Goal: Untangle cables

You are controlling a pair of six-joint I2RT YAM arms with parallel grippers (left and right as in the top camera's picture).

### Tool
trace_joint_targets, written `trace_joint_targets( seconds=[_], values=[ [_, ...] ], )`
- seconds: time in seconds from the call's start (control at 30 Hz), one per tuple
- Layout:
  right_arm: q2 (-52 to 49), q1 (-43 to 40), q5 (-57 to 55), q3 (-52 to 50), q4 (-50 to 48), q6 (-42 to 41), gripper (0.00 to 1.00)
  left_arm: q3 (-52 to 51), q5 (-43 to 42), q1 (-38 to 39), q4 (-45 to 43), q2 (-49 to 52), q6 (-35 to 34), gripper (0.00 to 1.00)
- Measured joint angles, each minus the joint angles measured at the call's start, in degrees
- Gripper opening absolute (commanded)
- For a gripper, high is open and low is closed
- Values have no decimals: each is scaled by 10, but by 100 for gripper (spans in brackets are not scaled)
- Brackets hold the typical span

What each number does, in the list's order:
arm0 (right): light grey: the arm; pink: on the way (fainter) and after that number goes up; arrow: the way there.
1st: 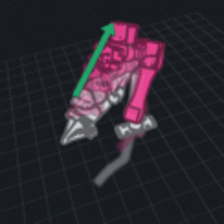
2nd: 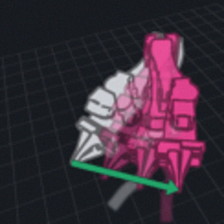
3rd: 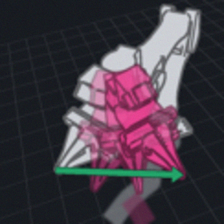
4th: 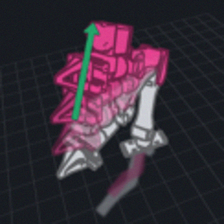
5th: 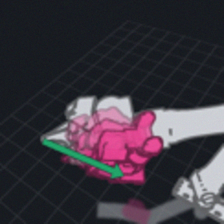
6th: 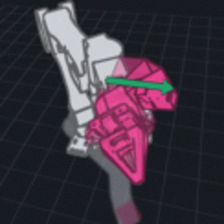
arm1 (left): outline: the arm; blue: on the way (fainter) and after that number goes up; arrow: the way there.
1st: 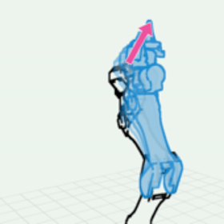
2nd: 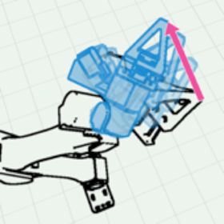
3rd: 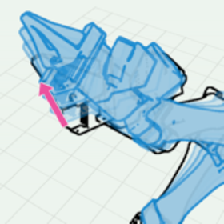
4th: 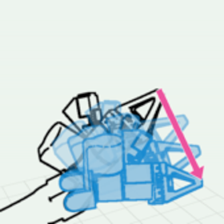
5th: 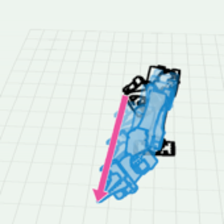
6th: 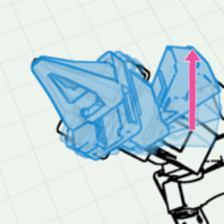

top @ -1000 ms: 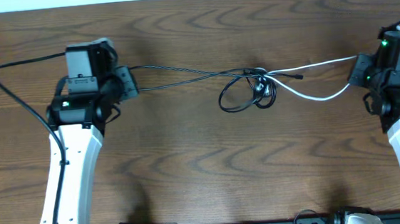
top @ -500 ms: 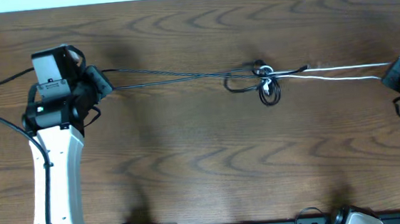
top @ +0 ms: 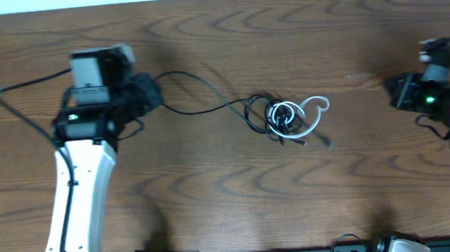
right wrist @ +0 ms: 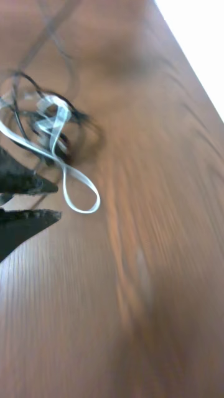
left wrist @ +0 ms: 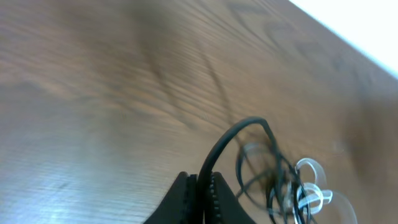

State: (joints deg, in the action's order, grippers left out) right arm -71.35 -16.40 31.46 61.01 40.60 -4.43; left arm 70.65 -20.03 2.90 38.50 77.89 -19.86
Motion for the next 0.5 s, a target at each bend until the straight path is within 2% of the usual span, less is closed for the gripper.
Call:
trace_joint_targets(
  seconds=[0.03,0.07,0.1,0.2,0.5],
  values=[
    [0,12,6,0,0,10,30,0,-3,16,-1,0,10,59],
    [0,25,8,0,-3,20,40,0,-4,31,-3,0,17,71],
    [0,37,7,0,-7,29,43,0,-6,43,-4,0,23,77],
    [0,61,0,0,-14,46,52,0,-8,71,-5,4,40,82],
    [-20,113,-9,0,-14,57,57,0,-19,136,1,55,52,83]
  ],
)
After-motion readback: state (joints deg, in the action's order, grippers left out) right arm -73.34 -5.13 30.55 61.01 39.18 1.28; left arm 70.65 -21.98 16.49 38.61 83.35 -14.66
